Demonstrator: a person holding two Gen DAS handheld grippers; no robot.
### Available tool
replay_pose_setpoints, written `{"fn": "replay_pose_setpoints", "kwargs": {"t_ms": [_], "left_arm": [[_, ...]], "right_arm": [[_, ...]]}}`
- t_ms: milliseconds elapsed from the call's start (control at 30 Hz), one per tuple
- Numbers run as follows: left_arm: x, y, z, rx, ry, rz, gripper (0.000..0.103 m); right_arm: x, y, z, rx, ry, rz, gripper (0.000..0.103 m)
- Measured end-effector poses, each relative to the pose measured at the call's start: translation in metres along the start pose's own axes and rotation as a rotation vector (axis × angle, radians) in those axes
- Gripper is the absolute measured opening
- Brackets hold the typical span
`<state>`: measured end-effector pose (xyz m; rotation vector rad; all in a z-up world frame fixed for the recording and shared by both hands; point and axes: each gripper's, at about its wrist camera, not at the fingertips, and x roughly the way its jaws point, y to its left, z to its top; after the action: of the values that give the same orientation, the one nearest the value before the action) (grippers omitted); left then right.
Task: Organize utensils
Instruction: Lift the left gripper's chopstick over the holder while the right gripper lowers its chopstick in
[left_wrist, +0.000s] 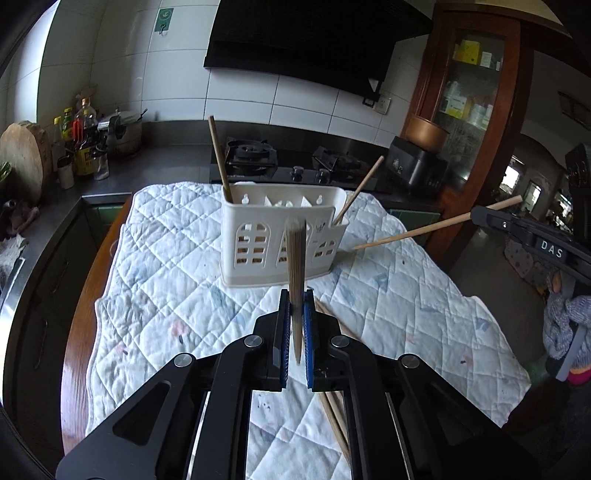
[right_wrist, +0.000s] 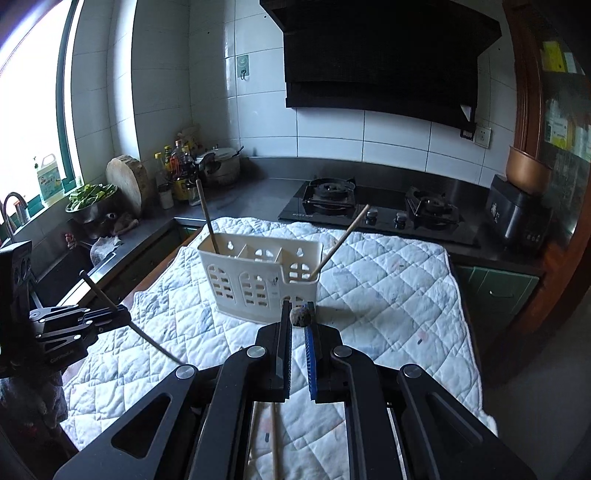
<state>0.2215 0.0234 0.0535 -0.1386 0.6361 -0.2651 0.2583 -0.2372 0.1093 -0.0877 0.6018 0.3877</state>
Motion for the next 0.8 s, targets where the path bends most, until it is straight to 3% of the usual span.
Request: {"fn": "replay_pose_setpoints", "kwargs": {"t_ms": [267, 567, 800], "left_arm": [[-0.014, -0.004, 0.065, 0.047, -0.084, 0.011, 0.005], [-0.017, -0.001, 0.145, 0.066, -0.247, 0.1, 0.005], [0.026, 0.02, 0.168, 0.002, -0.226, 0.139, 0.005]], "right_arm": [[0.03, 0.002, 0.058, -0.032, 0.055, 0.001, 0.007], [0.091, 0.007, 0.077, -0.055, 0.21, 0.016, 0.007], [0.13, -0.002, 0.077, -0.027, 0.286, 0.02, 0.007]]}}
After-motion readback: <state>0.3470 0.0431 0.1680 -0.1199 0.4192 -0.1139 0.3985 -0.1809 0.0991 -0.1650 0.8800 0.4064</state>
